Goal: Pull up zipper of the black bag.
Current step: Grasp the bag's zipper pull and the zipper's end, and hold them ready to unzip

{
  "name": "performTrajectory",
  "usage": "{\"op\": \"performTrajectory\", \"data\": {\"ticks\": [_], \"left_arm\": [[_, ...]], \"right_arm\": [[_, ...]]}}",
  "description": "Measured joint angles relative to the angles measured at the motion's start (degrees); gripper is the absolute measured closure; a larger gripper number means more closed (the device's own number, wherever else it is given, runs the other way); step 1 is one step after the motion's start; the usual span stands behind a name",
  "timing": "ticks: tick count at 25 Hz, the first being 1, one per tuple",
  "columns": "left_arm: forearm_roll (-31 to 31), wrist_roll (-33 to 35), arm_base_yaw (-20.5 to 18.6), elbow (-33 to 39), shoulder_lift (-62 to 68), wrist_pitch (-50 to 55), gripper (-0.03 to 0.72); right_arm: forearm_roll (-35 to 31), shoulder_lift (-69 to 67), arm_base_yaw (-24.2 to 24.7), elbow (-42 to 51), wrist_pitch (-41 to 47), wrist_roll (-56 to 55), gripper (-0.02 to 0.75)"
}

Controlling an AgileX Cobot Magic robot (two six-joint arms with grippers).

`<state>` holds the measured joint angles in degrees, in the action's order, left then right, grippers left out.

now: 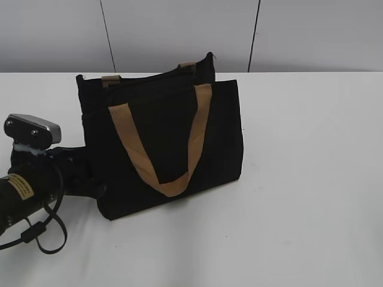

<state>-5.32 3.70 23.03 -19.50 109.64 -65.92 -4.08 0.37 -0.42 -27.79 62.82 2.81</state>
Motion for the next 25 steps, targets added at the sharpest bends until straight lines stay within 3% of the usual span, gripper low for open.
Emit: {"op": "performTrajectory", "data": {"ticks": [4,6,11,25], "left_arm": [[0.1,0.0,0.0,0.0,0.0,0.1,0.625],[0.3,0.0,0.0,0.0,0.0,0.1,0.657],[0.3,0.0,0.0,0.0,-2.8,1.4,0.664],[3.4,0.4,0.0,0.6,-27.6,17.3,0.666]], "right_arm": [[0.0,0.0,0.0,0.0,0.0,0.0,0.404],[0.0,0.0,0.0,0.0,0.0,0.0,0.404],[0.0,0.0,0.0,0.0,0.0,0.0,0.404],[0.0,0.0,0.0,0.0,0.0,0.0,0.404]]}}
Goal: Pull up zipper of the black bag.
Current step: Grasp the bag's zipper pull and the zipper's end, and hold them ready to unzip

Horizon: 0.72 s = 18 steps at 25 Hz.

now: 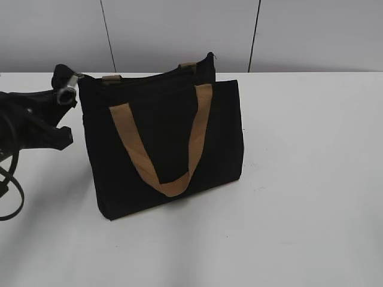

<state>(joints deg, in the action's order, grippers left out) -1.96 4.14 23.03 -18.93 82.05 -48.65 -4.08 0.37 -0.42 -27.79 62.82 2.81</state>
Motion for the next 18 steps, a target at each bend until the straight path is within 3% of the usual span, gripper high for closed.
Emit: {"op": "performTrajectory", "data": {"ticks": [18], "left_arm": [[-0.7,0.0,0.0,0.0,-8.0,1.5,0.666]], "right_arm": [[0.0,0.0,0.0,0.0,0.0,0.0,0.407]]}}
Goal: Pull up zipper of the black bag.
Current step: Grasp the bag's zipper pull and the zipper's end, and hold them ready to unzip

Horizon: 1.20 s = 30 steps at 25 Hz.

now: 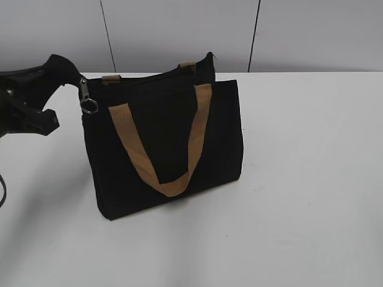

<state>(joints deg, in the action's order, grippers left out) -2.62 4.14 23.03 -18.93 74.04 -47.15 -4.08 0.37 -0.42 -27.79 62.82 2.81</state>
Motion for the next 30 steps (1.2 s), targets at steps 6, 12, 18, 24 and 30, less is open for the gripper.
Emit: {"op": "performTrajectory", "data": {"ticks": [6,12,18,24,30], "left_arm": [[0.0,-0.6,0.0,-0.2,-0.1,0.5,0.666],[0.0,-1.3,0.0,-2.4,-3.0,8.3,0.666],[0.0,-1.5,0.0,-2.8,-7.7,14.3,0.666],[-0.2,-2.3,0.0,-2.8,-8.7,18.7,0.666],[-0.3,-2.4,0.0,-2.8,-8.7,18.6,0.666]], "right_arm": [[-0.9,0.0,-0.7,0.0,0.0,0.0,0.407],[-6.4,-1.5,-1.2,0.0,-0.5,1.8,0.407],[-22.4,-16.2,-1.2,-0.2,-1.6,20.4,0.407],[-42.7,-31.8,-1.5,-0.4,-7.4,44.2,0.407],[-62.0,-49.9,-7.6,-2.0,-13.6,67.6,0.407]]}}
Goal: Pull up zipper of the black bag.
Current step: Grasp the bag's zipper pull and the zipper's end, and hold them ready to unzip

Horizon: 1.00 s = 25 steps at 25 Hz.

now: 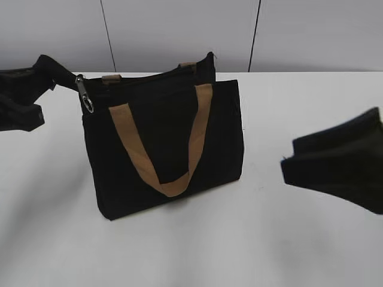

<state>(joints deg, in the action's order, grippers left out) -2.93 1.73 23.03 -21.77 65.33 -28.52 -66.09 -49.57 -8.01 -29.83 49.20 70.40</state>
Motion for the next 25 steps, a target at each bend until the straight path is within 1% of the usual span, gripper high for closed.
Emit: {"op": "performTrajectory", "data": {"ticks": [2,5,10,19,21,25], "left_arm": [[-0.1,0.0,0.0,0.0,0.0,0.0,0.666],[-0.1,0.0,0.0,0.0,0.0,-0.4,0.666],[-0.1,-0.2,0.0,0.0,0.0,-2.9,0.666],[-0.2,-0.2,0.0,0.0,0.0,-4.6,0.667],[-0.2,-0.2,0.0,0.0,0.0,-5.0,0.667],[-0.2,-0.2,0.0,0.0,0.0,-5.3,0.667]], "right_arm": [[-3.8,-5.6,-2.3,-1.9,-2.2,6.4,0.407],[-7.2,-14.2,-6.1,-6.9,-2.8,12.9,0.407],[-8.5,-26.6,-11.7,-16.5,-4.2,20.2,0.407],[-8.9,-45.0,-21.0,-35.8,-4.8,22.3,0.408],[-8.9,-47.9,-22.4,-39.2,-5.2,22.3,0.408],[-8.9,-52.8,-24.4,-43.1,-6.8,22.4,0.408]]}}
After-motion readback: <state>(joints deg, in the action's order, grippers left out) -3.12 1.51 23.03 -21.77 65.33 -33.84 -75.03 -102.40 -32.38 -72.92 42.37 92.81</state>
